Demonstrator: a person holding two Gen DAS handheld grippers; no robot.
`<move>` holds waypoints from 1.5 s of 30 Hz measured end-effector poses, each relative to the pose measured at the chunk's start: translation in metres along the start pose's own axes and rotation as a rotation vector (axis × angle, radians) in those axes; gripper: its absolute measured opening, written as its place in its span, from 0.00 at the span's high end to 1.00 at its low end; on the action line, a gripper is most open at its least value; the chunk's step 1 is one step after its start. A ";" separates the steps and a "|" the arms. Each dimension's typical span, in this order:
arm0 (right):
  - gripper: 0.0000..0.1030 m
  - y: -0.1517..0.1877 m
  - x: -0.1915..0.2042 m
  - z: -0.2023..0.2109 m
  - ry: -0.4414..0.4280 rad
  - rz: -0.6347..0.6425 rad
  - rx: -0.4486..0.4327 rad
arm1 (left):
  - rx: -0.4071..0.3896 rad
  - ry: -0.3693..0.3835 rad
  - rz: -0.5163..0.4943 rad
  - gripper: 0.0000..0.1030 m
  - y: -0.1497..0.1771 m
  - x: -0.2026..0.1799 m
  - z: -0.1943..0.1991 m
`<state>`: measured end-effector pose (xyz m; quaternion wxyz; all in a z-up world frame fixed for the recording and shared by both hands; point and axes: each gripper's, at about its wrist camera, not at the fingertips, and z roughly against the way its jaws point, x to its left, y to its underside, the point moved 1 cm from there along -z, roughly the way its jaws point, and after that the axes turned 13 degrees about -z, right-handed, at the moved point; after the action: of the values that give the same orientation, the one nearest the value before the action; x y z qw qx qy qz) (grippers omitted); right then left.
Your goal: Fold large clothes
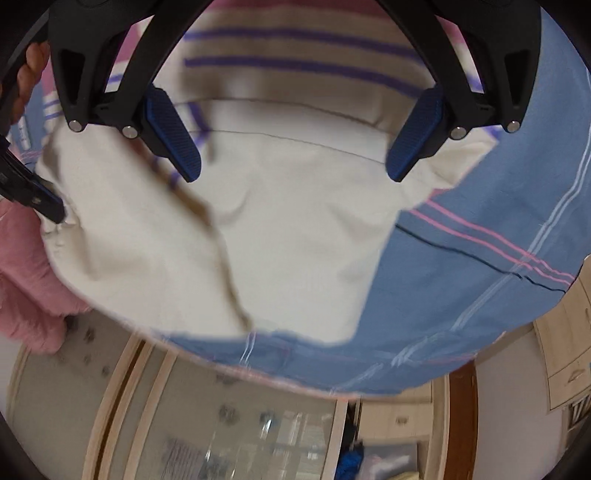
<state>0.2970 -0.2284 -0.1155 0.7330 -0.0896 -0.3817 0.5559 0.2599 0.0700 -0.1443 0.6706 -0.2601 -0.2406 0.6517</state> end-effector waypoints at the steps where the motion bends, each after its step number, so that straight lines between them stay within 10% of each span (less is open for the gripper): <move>1: 0.64 0.003 -0.012 -0.019 0.029 -0.050 0.041 | 0.025 -0.015 -0.004 0.02 0.001 0.000 -0.008; 6: 0.63 0.023 -0.026 -0.020 -0.018 -0.017 -0.014 | 0.032 -0.015 -0.019 0.02 0.010 -0.002 -0.011; 10: 0.23 0.043 -0.024 0.036 -0.129 0.016 -0.062 | -0.027 0.039 0.018 0.02 0.027 0.011 0.033; 16: 0.23 0.104 -0.036 0.014 0.169 0.161 0.089 | 0.041 -0.014 0.039 0.02 0.071 0.033 0.031; 21: 0.13 0.126 -0.030 0.035 0.190 0.251 -0.008 | 0.013 -0.078 -0.035 0.02 0.077 0.008 0.042; 33: 0.10 0.064 0.016 0.050 0.148 0.219 -0.229 | 0.010 -0.178 -0.129 0.02 0.093 -0.003 0.020; 39: 0.01 0.043 0.001 -0.045 0.277 0.227 -0.129 | -0.010 -0.169 -0.132 0.02 0.096 0.000 0.020; 45: 0.01 0.040 -0.007 -0.046 0.244 0.203 -0.140 | -0.025 -0.170 -0.135 0.02 0.098 0.000 0.019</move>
<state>0.2964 -0.2062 -0.1723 0.7060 -0.2453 -0.3164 0.5842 0.1743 0.0725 -0.1953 0.6869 -0.1955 -0.3217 0.6217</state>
